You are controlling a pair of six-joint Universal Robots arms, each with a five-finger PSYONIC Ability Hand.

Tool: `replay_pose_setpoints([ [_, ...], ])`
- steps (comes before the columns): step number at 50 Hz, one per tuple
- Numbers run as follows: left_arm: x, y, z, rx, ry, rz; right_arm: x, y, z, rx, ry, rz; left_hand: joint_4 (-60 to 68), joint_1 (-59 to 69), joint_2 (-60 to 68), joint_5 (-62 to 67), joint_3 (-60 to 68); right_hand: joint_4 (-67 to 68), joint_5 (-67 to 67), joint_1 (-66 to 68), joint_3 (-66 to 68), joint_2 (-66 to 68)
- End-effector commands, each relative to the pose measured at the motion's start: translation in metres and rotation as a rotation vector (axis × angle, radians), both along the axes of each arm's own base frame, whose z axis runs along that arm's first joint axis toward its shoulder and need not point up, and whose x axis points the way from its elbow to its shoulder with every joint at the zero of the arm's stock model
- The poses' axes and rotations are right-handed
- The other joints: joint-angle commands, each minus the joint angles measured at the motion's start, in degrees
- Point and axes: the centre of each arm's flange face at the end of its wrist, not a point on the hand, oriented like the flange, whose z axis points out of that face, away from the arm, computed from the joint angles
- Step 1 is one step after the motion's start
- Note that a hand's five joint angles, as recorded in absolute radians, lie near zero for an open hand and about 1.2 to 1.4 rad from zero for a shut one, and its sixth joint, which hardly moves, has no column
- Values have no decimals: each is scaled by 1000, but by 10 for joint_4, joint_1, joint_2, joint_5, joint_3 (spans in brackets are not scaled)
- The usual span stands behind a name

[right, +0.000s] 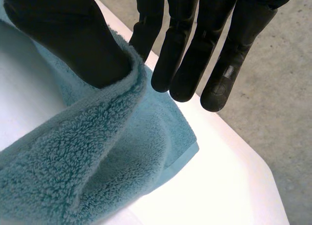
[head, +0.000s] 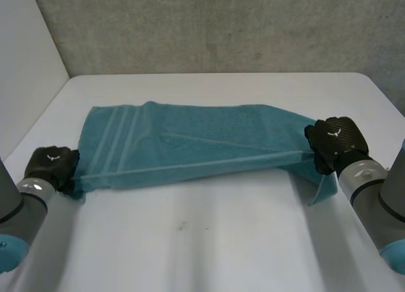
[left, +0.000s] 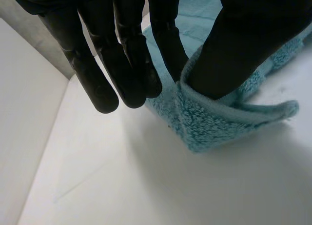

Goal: Fold the laundry

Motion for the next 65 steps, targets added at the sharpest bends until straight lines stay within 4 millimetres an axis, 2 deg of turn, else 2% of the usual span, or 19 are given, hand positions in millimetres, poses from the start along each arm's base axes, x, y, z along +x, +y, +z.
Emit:
replay_pose_setpoints([
  [1, -3, 3, 77, -231, 6, -10, -2, 2, 44, -48, 13, 2, 144, 139, 142, 159, 145, 117, 131, 245, 123, 125],
  [3, -5, 10, 104, -305, 13, -20, -4, 7, 69, -34, 33, 9, 144, 139, 142, 159, 145, 117, 131, 245, 123, 125],
  [4, -7, 19, 133, -383, 21, -29, -5, 9, 79, -29, 40, 10, 144, 139, 142, 159, 145, 117, 131, 245, 123, 125],
  [7, -8, 34, 170, -463, 28, -41, -11, 15, 117, -8, 62, 5, 144, 139, 142, 159, 145, 117, 131, 245, 123, 125],
  [14, -12, 57, 196, -333, 28, -111, -19, 35, 176, -10, 205, 57, 144, 139, 142, 159, 145, 117, 131, 245, 123, 125],
  [18, -11, 54, 184, -230, 12, -127, -19, 30, 159, 47, 322, 109, 144, 139, 142, 159, 145, 117, 131, 245, 123, 125],
  [24, -11, 28, 132, -53, -74, -148, -13, 3, 96, 244, 384, 149, 144, 139, 142, 159, 145, 117, 131, 245, 123, 125],
  [26, -12, 11, 98, 48, -103, -162, -9, -8, 74, 288, 391, 158, 144, 139, 142, 159, 145, 117, 131, 245, 123, 125],
  [29, -15, -1, 79, 83, -116, -173, -6, -27, 52, 293, 387, 136, 144, 139, 142, 159, 145, 117, 131, 245, 123, 125],
  [32, -20, -26, 72, 48, -119, -173, -6, -38, 47, 268, 383, 112, 144, 139, 142, 159, 145, 117, 131, 245, 123, 125],
  [34, -22, -40, 76, 6, -126, -156, -4, -61, 59, 160, 366, 46, 144, 139, 142, 159, 145, 117, 131, 245, 123, 125],
  [39, -39, -83, 143, -299, -152, -53, 1, -93, 126, -144, 264, -76, 144, 139, 142, 159, 145, 117, 131, 245, 123, 125],
  [40, -44, -92, 174, -439, -130, -40, 4, -102, 156, -282, 201, -108, 144, 139, 142, 159, 145, 117, 131, 245, 123, 125],
  [42, -49, -98, 206, -590, -103, -34, 6, -107, 184, -413, 135, -128, 144, 139, 142, 159, 145, 117, 131, 245, 123, 125],
  [44, -51, -97, 249, -801, -68, -18, 7, -106, 218, -577, 46, -137, 144, 139, 142, 159, 145, 117, 131, 245, 123, 125],
  [48, -54, -83, 288, -1005, -31, -21, 8, -78, 257, -734, -23, -98, 144, 139, 142, 159, 145, 117, 131, 245, 123, 125],
  [50, -54, -80, 283, -985, -31, -26, 8, -73, 258, -735, -20, -81, 144, 139, 142, 159, 145, 117, 131, 245, 123, 125],
  [55, -59, -68, 249, -872, -42, -63, 14, -62, 211, -580, 43, 61, 144, 139, 142, 159, 145, 117, 131, 245, 123, 125],
  [65, -49, -51, 133, -520, -71, -98, 16, -49, 105, -168, 225, 174, 144, 139, 142, 159, 145, 117, 131, 245, 123, 125],
])
